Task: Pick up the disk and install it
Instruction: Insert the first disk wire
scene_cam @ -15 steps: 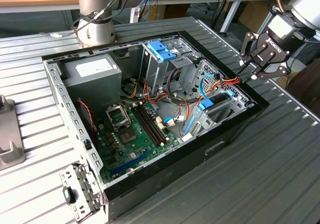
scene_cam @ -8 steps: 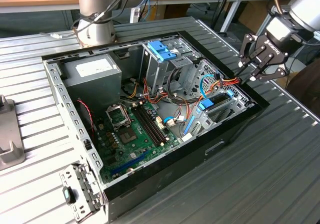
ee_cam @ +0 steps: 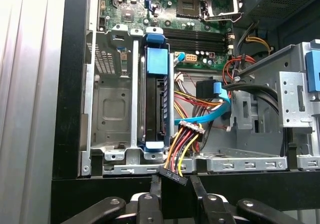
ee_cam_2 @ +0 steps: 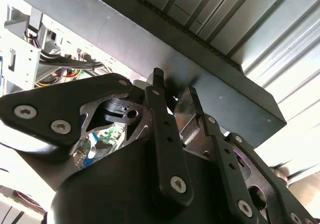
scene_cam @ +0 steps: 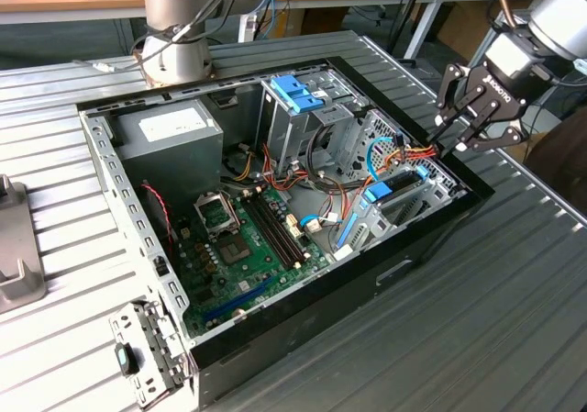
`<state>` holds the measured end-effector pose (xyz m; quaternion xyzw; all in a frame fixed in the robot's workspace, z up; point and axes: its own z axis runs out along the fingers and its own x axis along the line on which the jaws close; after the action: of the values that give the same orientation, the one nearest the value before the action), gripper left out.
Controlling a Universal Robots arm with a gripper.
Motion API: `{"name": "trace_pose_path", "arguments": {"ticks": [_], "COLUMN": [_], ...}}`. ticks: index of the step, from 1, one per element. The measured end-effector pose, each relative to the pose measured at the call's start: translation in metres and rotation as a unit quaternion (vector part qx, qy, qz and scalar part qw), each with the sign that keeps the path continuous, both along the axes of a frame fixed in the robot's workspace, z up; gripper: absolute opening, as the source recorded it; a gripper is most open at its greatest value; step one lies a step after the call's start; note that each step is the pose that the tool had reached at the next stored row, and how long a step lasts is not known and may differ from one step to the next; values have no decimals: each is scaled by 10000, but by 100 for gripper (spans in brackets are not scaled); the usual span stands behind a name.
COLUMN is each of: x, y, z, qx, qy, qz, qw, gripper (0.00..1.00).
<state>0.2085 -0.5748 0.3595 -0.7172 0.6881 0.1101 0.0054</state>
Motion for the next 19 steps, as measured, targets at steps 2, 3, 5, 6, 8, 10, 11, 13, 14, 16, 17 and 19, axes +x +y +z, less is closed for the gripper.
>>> {"name": "trace_pose_path", "arguments": {"ticks": [2, 3, 5, 6, 8, 10, 11, 13, 14, 16, 17, 19], "x": [-12, -21, -38, -44, -61, -81, -89, -108, -117, -135, -145, -183], "y": [-5, -9, -13, -14, -17, -20, -21, -24, -25, -28, -29, -33], "z": [-2, -3, -7, -8, -8, -9, -10, -12, -13, -14, -15, -18], "qx": [0, 1, 2, 3, 1, 1, 1, 1, 1, 1, 1, 1], "qy": [0, 0, 0, 0, 0, 0, 0, 0, 0, 0, 0, 0], "qz": [0, 0, 0, 0, 0, 0, 0, 0, 0, 0, 0, 0], "qw": [10000, 10000, 10000, 10000, 10000, 10000, 10000, 10000, 10000, 10000, 10000, 10000], "gripper": [36, 36, 36, 36, 36, 36, 36, 36, 36, 36, 36, 36]}}
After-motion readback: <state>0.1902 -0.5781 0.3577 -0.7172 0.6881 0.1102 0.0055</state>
